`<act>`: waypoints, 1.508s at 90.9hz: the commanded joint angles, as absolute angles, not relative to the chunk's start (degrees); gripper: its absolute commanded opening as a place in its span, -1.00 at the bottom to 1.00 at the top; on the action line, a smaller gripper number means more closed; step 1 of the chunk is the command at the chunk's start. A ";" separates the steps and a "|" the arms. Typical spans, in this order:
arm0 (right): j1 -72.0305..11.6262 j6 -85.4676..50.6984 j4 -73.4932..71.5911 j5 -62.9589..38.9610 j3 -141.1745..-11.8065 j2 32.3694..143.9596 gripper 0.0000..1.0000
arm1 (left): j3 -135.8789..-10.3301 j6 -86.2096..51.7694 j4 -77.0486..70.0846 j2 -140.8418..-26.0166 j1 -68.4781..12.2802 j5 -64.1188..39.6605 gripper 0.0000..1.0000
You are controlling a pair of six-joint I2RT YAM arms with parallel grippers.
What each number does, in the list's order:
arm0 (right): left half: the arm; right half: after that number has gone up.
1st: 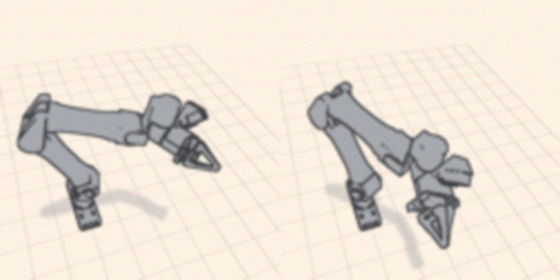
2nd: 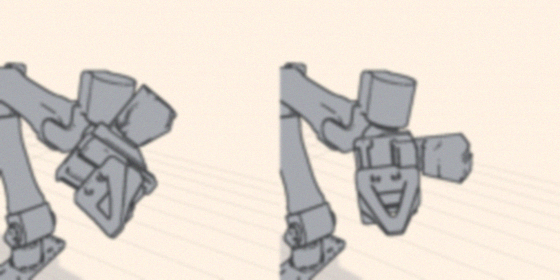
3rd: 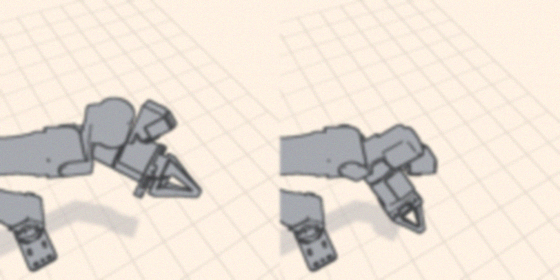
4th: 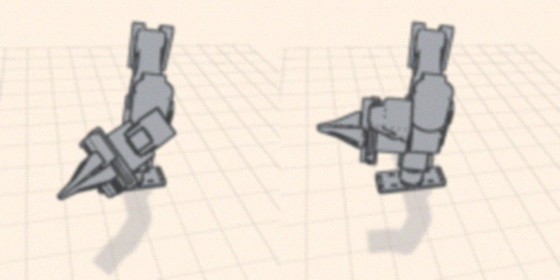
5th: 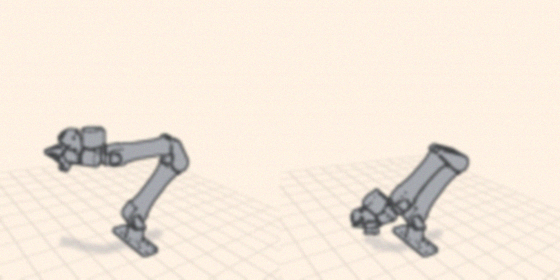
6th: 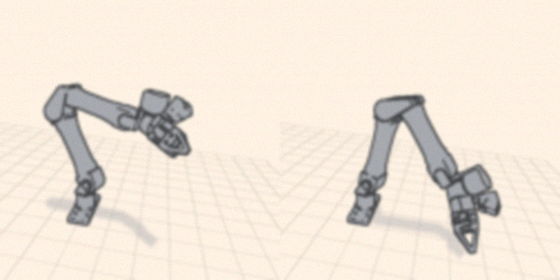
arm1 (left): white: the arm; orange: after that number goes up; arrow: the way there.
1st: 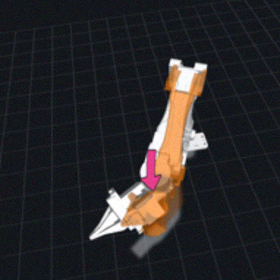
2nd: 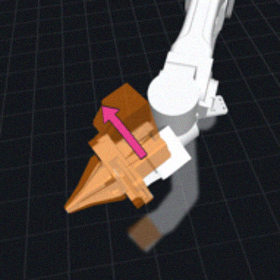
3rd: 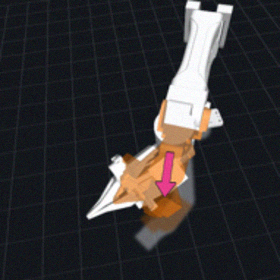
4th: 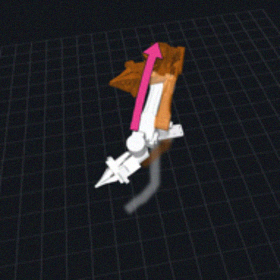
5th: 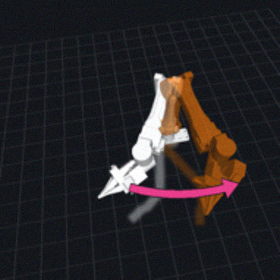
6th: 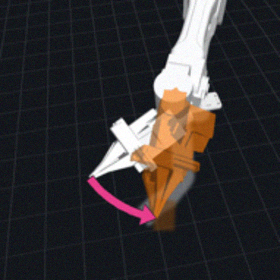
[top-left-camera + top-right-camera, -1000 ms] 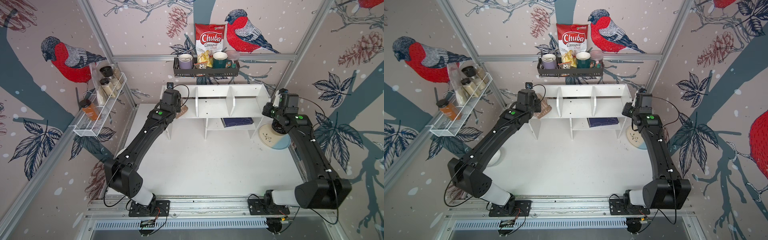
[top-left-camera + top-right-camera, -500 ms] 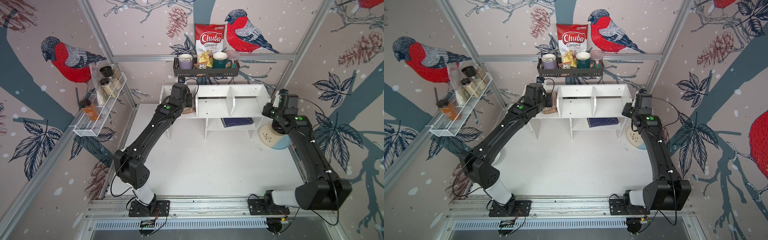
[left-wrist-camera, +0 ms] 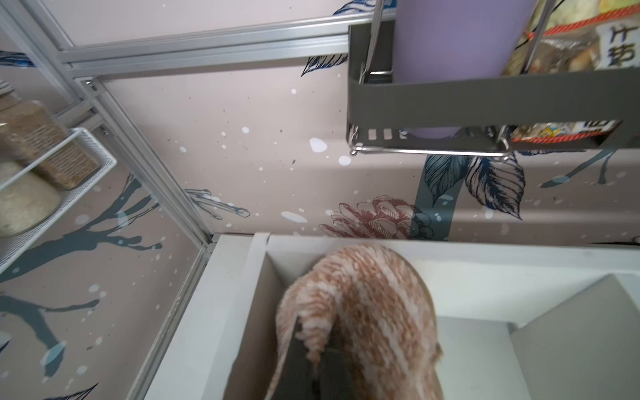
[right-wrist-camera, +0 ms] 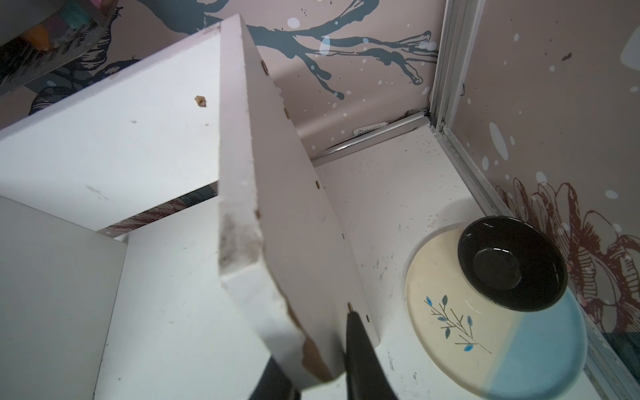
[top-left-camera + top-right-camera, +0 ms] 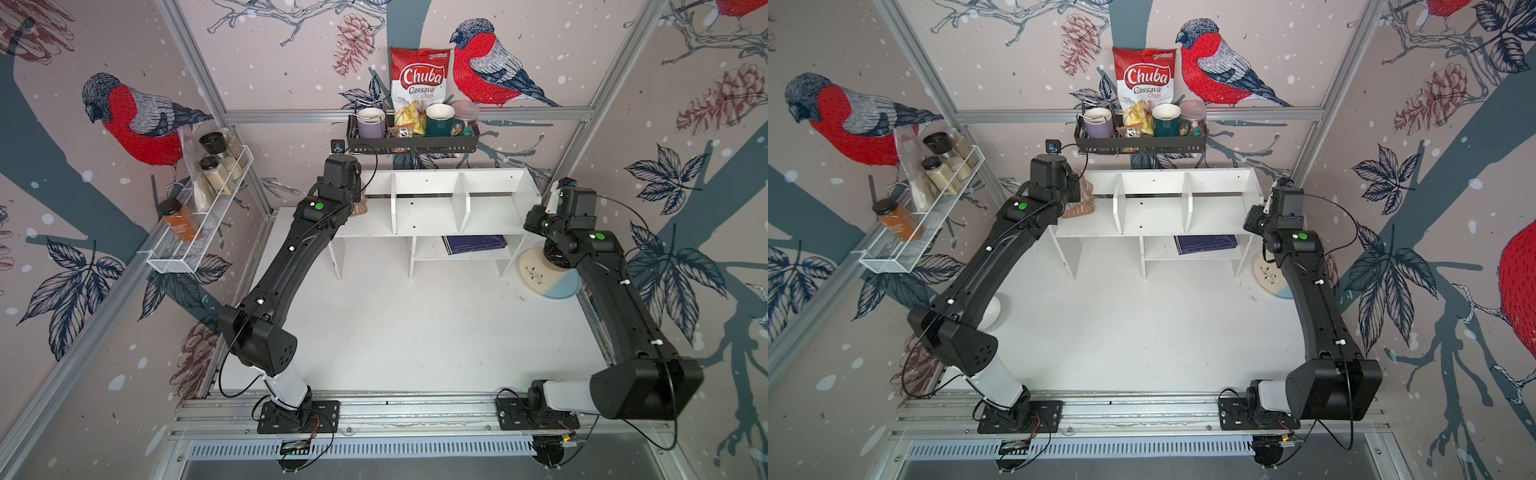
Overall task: Wipe the bookshelf clean with a cloth
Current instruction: Wipe the dust from the shelf.
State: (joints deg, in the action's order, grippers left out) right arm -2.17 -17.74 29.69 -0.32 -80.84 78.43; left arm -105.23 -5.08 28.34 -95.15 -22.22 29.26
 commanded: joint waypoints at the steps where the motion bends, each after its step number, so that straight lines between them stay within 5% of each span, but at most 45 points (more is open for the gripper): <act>1: -2.20 -24.40 30.10 -6.87 -79.86 78.72 -1.00 | -100.99 -4.26 25.39 -92.07 -21.88 31.65 -1.00; 41: -2.08 -24.68 29.97 -7.16 -78.73 78.03 -1.00 | -84.61 -11.60 18.24 -87.03 -28.09 23.35 -1.00; 93: -2.20 -24.57 30.16 -8.08 -80.39 79.22 -1.00 | -113.71 -11.27 25.35 -102.12 -24.39 25.28 -1.00; 137: -2.20 -24.38 29.05 -8.53 -79.35 79.56 -1.00 | -90.31 -13.35 19.80 -88.23 -22.91 24.39 -1.00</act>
